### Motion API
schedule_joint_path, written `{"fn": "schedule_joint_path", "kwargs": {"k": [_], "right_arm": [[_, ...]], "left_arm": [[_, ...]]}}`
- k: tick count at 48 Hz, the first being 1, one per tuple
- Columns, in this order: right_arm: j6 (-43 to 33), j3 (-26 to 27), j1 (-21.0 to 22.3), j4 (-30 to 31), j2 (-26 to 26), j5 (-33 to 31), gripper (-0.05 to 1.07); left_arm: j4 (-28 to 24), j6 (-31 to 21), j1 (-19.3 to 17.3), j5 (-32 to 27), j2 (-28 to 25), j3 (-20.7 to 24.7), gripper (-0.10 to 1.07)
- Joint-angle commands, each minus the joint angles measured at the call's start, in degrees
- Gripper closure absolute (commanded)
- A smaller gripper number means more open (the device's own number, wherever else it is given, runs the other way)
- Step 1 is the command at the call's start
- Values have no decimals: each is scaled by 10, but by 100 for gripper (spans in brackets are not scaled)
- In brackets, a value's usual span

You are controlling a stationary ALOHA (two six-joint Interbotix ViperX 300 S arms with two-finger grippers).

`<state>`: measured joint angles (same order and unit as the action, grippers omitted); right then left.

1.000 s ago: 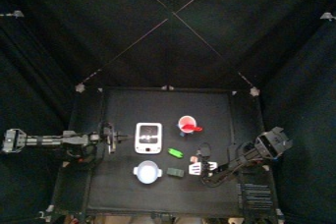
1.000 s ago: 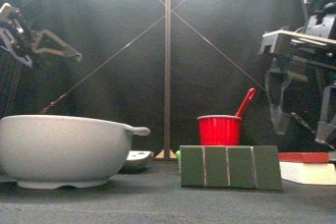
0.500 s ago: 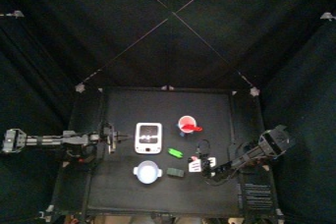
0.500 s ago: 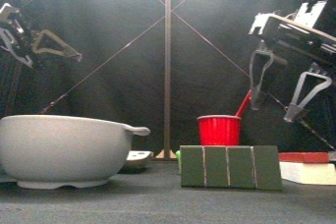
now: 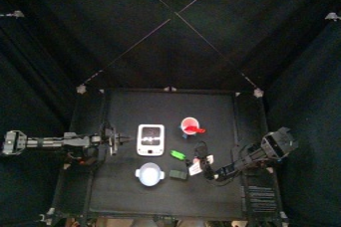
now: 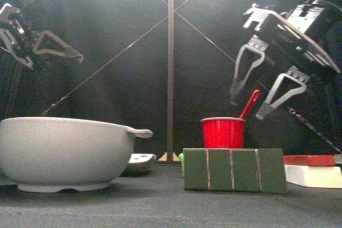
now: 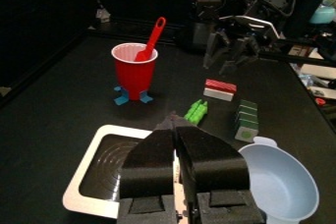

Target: Grab peas

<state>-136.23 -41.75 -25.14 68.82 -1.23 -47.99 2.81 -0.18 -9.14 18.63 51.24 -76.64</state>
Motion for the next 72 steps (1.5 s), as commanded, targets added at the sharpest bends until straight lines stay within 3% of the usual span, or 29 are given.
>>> {"fn": "schedule_joint_path", "kwargs": {"k": [1,11,21,45,56,72], "right_arm": [[0,3,22,31,2,34,9],[1,3,71,45,27,120,9],[2,10,106,48,47,153,9],[2,43,116,80,113,191,9],[14,44,128,77,120,191,10],[107,64,134,-1,134,190,24]], "left_arm": [[2,0,-1,5,-1,7,65],[2,1,-2,5,-1,6,65],[2,1,-2,5,-1,6,65],[2,1,-1,5,-1,5,65],[2,1,-2,5,-2,5,65],[2,1,-2,5,-1,5,65]]}}
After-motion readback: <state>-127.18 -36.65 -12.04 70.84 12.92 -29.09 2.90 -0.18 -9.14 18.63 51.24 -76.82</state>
